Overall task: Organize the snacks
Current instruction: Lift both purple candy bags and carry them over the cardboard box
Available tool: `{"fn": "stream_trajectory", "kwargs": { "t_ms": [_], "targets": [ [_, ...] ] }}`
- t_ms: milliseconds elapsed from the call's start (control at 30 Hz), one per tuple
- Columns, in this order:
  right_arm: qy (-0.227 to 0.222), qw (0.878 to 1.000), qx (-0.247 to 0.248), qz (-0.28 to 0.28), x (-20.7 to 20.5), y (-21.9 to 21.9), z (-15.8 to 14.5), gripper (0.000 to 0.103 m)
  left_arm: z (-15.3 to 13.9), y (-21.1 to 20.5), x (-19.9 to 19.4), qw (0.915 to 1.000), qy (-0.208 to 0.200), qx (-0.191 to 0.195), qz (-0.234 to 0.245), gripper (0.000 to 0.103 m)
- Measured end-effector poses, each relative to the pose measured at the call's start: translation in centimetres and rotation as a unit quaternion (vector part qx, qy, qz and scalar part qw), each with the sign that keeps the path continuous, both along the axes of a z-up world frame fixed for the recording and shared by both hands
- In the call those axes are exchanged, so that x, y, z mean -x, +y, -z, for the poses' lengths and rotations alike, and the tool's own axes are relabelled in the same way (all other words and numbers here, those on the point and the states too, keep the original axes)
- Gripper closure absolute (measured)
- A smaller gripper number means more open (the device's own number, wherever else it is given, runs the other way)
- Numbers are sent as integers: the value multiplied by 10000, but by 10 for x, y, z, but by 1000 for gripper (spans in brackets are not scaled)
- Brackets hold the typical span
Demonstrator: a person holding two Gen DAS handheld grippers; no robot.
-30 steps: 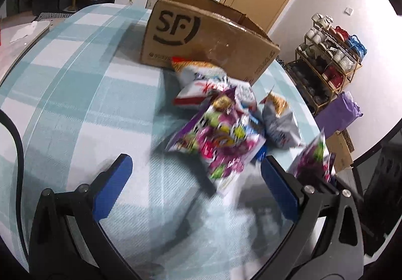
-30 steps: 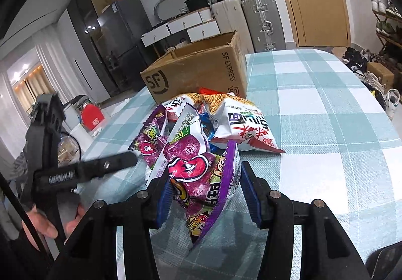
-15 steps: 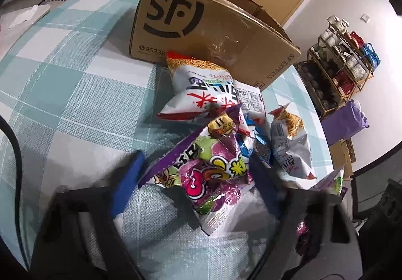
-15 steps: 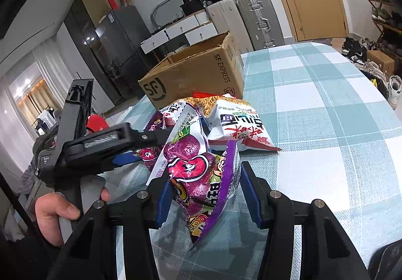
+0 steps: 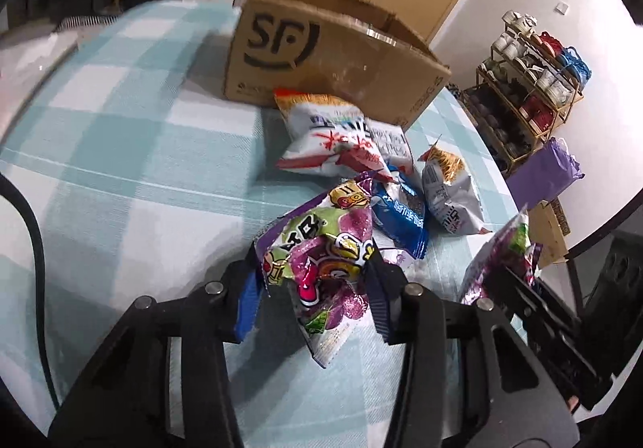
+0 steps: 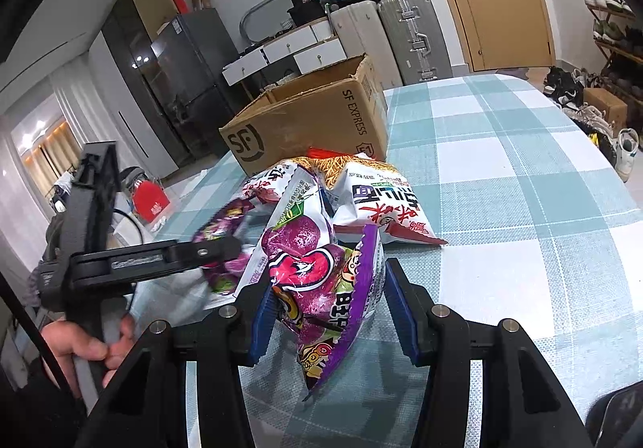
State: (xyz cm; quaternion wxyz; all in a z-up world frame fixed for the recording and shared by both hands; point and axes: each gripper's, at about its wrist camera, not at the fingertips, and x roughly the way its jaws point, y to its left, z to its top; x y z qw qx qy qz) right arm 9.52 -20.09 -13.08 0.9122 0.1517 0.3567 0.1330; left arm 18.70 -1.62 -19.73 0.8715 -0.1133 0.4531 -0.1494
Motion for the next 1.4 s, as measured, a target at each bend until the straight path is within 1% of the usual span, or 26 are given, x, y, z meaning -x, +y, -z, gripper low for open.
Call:
{"fn": "stream_trajectory", "kwargs": {
  "t_ms": [100,233,300,400,467,633,733,867,1133,1233,1333,1400],
  "targets": [
    [-54,9999,90,10,3,4,-3,52,-14,5,12,9996,-230,-141,20,61],
    [114,9999,-96,-83,3,6,1,52,-35,12,32,9969,-658,-416,79,61],
    [137,9998,-93,-107,4,8,-4,52,-46,19,40,9956,-820,-454,80,61],
    [1,9998,65,-168,5,13,-20,52,-57,25,49,9942,-964,-469,76,61],
    [-93,9997,65,-202,6,15,-31,52,-65,27,55,9918,-1055,-720,-46,61],
    [-302,9991,24,-308,9,21,-63,52,-92,37,68,9847,-1421,-1002,-119,61],
    [-430,9984,-11,-368,8,23,-83,52,-106,46,73,9830,-1539,-999,-82,61],
    [-557,9977,-104,-381,4,25,-109,52,-128,60,78,9846,-1557,-798,-46,61],
    [-835,9942,-372,-572,-13,23,-166,52,-170,81,74,9815,-1756,-764,17,60],
    [-912,9929,-388,-658,-24,22,-187,52,-187,85,65,9815,-1797,-658,90,60],
    [-996,9916,-386,-723,-32,21,-205,52,-204,91,51,9844,-1679,-493,188,60],
    [-1072,9909,-363,-730,-39,20,-218,52,-217,91,43,9840,-1691,-509,253,60]
  ]
}}
